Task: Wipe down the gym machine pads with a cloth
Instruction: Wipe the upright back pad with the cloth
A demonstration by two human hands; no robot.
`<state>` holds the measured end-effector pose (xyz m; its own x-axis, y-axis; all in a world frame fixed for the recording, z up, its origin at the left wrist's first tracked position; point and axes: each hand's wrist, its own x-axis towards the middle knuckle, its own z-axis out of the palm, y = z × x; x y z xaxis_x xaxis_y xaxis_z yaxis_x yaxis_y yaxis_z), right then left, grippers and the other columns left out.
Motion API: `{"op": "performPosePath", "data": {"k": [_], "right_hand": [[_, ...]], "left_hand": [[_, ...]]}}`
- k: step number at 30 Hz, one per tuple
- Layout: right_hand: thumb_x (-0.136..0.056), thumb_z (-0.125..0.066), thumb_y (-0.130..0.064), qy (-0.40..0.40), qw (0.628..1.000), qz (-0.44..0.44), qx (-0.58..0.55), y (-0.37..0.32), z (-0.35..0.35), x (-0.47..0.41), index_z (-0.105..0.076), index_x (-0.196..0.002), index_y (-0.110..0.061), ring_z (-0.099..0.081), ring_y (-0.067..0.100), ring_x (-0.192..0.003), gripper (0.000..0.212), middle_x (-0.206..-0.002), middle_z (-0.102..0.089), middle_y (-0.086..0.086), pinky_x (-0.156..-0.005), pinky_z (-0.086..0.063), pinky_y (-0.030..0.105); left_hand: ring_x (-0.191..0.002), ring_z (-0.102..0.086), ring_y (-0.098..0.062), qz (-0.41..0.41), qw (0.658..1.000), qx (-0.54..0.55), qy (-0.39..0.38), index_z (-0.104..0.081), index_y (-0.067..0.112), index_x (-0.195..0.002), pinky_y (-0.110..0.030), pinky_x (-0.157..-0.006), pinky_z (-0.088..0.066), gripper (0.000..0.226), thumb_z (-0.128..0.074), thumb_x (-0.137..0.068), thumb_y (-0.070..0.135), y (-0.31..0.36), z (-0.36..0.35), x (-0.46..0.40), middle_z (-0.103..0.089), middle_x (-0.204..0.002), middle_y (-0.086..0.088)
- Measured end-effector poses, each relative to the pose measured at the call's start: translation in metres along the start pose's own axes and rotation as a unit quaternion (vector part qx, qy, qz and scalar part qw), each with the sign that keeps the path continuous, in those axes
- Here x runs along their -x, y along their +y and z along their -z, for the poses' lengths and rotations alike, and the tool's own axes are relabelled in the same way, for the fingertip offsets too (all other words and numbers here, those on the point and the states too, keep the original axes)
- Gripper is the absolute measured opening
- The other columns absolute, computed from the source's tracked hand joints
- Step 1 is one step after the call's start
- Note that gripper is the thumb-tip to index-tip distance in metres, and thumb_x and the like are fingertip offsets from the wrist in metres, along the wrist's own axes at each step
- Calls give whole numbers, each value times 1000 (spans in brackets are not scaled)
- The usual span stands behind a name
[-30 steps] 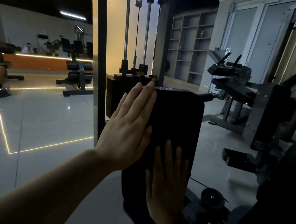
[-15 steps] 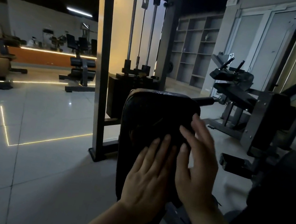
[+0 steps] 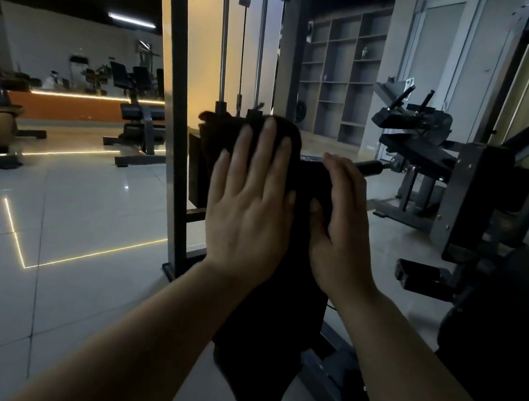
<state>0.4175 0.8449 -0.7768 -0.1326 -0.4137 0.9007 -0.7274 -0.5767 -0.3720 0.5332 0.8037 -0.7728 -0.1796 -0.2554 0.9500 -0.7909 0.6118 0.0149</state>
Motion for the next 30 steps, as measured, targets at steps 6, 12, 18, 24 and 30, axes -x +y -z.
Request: {"op": "performPosePath", "data": {"k": [6,12,18,24,30], "right_hand": [[-94,-41,-3,12,1000,-8,25,-2,5,10,-30,-145,-6,-23,8,-139,53,-150,-25,5,-109,-18,7],[-97,-40,-10,51,997,-4,51,6,-3,16,-17,-148,-15,-10,-8,-138,57,-147,-15,-9,-109,-13,6],[-99,-35,-12,79,995,26,53,10,-7,16,-22,-146,-3,-15,4,-142,50,-151,-14,0,-112,-17,14],[-96,-39,4,71,992,43,92,11,-7,27,-19,-146,2,-9,11,-145,53,-154,-10,8,-115,-14,17],[-97,-38,2,61,994,42,78,13,-7,26,-17,-147,-1,-8,10,-145,54,-154,-8,6,-115,-13,17]], "left_hand": [[-147,0,-27,-57,998,23,-36,-3,15,-152,-43,-119,-3,58,-20,-102,39,-6,-24,96,4,-160,-9],[-147,-3,-28,-73,997,19,-26,-7,15,-153,-43,-119,-6,59,-22,-102,42,-7,-30,92,-6,-160,-9],[-144,-17,-30,-20,998,41,33,-30,14,-147,-45,-116,-10,56,-27,-97,40,12,-18,-3,-28,-154,-13],[-147,-3,-26,-81,995,29,-51,-15,15,-151,-45,-115,-11,56,-23,-101,40,10,-44,128,2,-161,-7],[-139,-19,-28,-107,988,22,-113,-25,14,-147,-44,-108,-22,52,-22,-103,41,-3,-45,179,2,-161,-4]]}}
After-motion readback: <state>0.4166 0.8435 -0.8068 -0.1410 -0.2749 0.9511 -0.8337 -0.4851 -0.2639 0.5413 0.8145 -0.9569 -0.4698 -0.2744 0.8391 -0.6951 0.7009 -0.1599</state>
